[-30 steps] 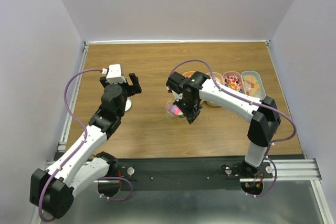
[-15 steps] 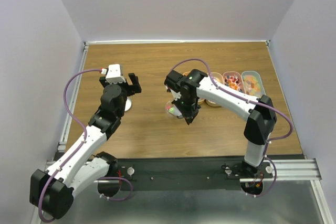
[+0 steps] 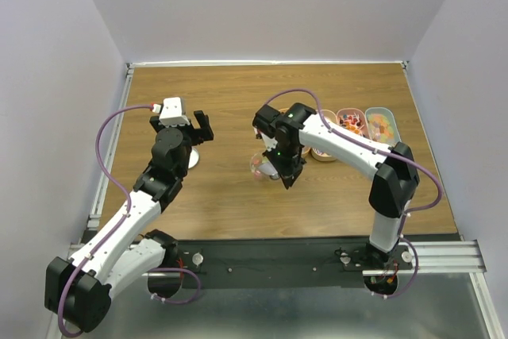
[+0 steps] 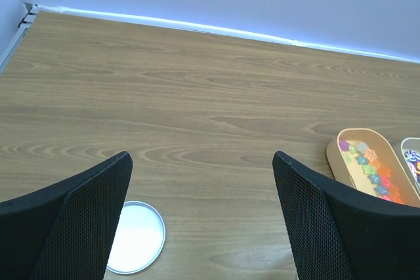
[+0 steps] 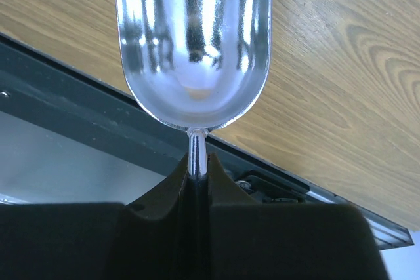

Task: Pack the candies
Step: Place the fake candies in the packing bottle.

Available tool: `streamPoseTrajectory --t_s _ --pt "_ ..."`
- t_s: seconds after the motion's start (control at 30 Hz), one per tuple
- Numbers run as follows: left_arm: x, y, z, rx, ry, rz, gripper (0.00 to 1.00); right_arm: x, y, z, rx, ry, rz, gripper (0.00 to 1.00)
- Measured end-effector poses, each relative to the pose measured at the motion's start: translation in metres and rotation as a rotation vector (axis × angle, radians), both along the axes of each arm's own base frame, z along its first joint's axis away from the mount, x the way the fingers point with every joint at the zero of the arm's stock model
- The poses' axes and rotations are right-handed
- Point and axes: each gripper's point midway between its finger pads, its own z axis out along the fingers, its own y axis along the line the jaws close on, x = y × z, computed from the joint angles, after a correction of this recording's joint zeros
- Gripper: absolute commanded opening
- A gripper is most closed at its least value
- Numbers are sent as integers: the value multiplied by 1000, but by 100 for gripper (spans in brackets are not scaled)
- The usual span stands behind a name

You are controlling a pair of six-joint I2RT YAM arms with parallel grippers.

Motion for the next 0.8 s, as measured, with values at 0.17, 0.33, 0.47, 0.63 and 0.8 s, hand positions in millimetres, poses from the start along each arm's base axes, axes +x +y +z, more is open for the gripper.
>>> streamPoseTrajectory --t_s 0.17,0.33,0.47,0.63,0.8 --pt "0 0 -1 0 1 0 96 1 0 1 15 17 -6 1" --pt "0 0 -1 0 0 0 95 2 -1 2 22 24 -15 1" --pt "0 0 0 0 -1 0 95 3 -1 6 34 13 -6 1" --pt "0 0 0 -2 -3 0 95 4 -7 19 75 -53 12 1" --pt "2 -1 -2 0 1 -1 96 2 -23 26 125 -166 33 1"
